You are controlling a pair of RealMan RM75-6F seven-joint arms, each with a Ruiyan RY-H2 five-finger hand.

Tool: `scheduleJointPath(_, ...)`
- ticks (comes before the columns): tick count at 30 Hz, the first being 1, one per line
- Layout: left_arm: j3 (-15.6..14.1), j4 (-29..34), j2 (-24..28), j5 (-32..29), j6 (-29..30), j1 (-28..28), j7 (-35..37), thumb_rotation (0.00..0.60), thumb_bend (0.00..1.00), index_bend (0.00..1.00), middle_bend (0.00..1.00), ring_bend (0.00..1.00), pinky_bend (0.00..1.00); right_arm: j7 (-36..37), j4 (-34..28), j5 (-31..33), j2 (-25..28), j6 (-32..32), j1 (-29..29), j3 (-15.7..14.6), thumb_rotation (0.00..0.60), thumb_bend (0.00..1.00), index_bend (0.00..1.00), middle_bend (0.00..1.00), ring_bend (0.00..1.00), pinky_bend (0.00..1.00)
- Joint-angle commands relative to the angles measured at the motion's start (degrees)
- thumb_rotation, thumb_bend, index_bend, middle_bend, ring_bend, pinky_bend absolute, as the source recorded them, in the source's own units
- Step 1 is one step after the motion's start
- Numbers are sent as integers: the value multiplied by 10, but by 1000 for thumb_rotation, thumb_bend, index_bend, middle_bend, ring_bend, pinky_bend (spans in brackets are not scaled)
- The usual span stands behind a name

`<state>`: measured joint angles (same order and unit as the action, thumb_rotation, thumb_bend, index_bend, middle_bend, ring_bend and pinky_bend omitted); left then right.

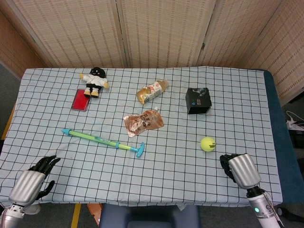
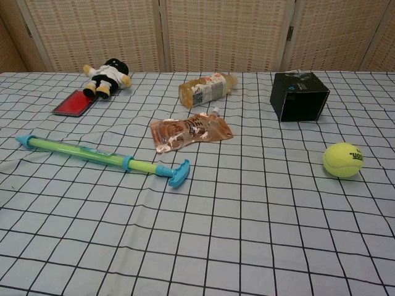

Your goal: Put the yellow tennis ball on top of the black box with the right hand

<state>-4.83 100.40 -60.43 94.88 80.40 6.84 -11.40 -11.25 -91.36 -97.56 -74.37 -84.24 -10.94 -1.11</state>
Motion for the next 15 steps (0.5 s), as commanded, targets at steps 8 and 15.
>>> scheduleJointPath(8,-1,0,2,3,-1,1,7,600,427,145,107,116,472,-186,-141,131,32,113,-12,5,600,972,982,824,873,1000)
scheduleJointPath(15,-2,0,2,6,-1,1,8,600,427,145,107,116,472,-267,-172,228,22,156,-26,11,600,971,982,827,875,1000)
